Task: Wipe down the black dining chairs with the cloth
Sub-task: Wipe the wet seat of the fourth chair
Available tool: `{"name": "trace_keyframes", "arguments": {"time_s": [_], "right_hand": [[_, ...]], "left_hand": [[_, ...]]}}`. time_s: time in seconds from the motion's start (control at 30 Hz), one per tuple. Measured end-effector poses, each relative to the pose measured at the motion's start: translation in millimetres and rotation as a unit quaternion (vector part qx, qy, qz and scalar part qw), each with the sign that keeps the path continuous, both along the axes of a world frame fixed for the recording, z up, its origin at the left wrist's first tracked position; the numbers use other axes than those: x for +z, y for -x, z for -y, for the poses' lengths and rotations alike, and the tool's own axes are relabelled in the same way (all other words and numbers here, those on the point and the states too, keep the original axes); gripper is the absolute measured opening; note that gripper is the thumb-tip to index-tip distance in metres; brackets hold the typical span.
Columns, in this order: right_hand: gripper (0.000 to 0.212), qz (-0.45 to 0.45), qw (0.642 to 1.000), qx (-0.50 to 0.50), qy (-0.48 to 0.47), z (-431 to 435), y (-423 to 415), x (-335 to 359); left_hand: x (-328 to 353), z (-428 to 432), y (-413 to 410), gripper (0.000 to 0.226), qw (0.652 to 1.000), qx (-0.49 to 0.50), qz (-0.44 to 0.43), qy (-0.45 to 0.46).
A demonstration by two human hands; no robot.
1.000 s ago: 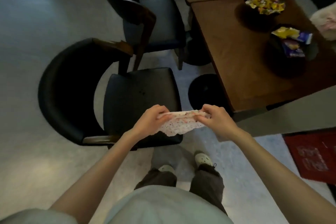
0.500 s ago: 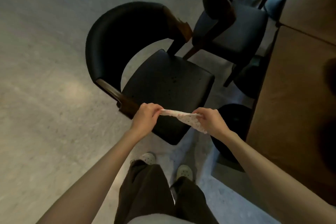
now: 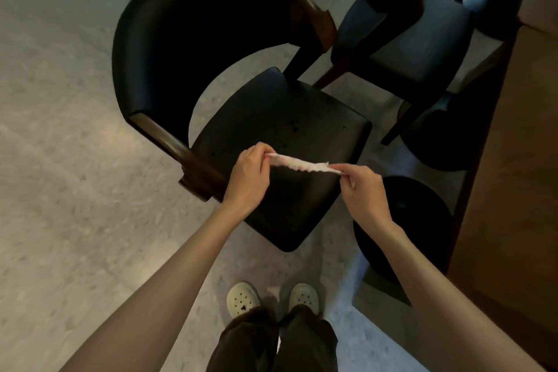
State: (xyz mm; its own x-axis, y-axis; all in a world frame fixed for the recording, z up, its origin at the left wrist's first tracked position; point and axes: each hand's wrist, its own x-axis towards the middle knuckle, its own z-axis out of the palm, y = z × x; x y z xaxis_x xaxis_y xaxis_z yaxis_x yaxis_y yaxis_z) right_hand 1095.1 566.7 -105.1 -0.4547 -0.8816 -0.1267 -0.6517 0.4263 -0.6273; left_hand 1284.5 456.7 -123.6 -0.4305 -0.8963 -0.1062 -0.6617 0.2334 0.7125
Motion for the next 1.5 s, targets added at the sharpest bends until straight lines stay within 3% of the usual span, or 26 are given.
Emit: {"name": "trace_keyframes", "arguments": {"time_s": [0.2,0.37,0.57,0.63,0.7,0.77,0.83,1.0,1.1,1.2,1.3,1.37,1.43,1.5], "right_hand": [[0.033,0.013,1.000,-0.018,0.001,-33,-16,-91],[0.021,0.021,0.999,-0.014,0.039,-38,-12,-166],[0.022,0.015,0.994,0.018,0.106,18,4,-230],[0.032,-0.027,0.994,0.053,0.088,35,5,-252],[0.044,-0.132,0.986,0.055,0.082,42,5,-265],[0.054,-0.204,0.974,0.011,0.098,40,4,-268],[0.063,-0.216,0.970,-0.043,0.101,34,7,-269],[0.075,-0.193,0.979,-0.066,-0.024,20,13,-273],[0.058,-0.189,0.980,-0.025,-0.047,18,12,-270],[0.038,-0.169,0.985,-0.004,0.012,23,10,-260],[0.029,-0.094,0.983,-0.013,0.156,32,-6,-238],[0.020,-0.046,0.984,0.050,0.166,38,-26,-225],[0.024,-0.006,0.984,0.154,0.094,41,-50,-222],[0.040,-0.088,0.968,0.225,0.070,47,-68,-234]], "left_hand": [[-71,-25,-11,0.019,0.996,-0.055,0.060,-0.033],[-136,-36,-14,0.021,0.997,-0.061,0.035,0.007],[-216,-11,3,0.034,0.995,0.041,0.040,0.076],[-237,-8,5,0.044,0.988,0.062,0.087,0.113],[-254,-8,1,0.054,0.980,0.072,0.116,0.148],[-265,-8,-4,0.061,0.965,0.070,0.131,0.214],[-273,-7,-7,0.062,0.957,0.068,0.132,0.250],[-282,-5,-13,0.048,0.969,0.107,0.075,0.208],[-282,-6,-19,0.036,0.971,0.114,0.052,0.204],[-275,-2,-24,0.031,0.976,0.118,0.023,0.183],[-266,1,-28,0.027,0.981,0.134,-0.063,0.123],[-265,3,-33,0.024,0.977,0.150,-0.120,0.088],[-266,3,-40,0.023,0.969,0.174,-0.164,0.060],[-269,2,-48,0.022,0.966,0.186,-0.166,0.066]]}}
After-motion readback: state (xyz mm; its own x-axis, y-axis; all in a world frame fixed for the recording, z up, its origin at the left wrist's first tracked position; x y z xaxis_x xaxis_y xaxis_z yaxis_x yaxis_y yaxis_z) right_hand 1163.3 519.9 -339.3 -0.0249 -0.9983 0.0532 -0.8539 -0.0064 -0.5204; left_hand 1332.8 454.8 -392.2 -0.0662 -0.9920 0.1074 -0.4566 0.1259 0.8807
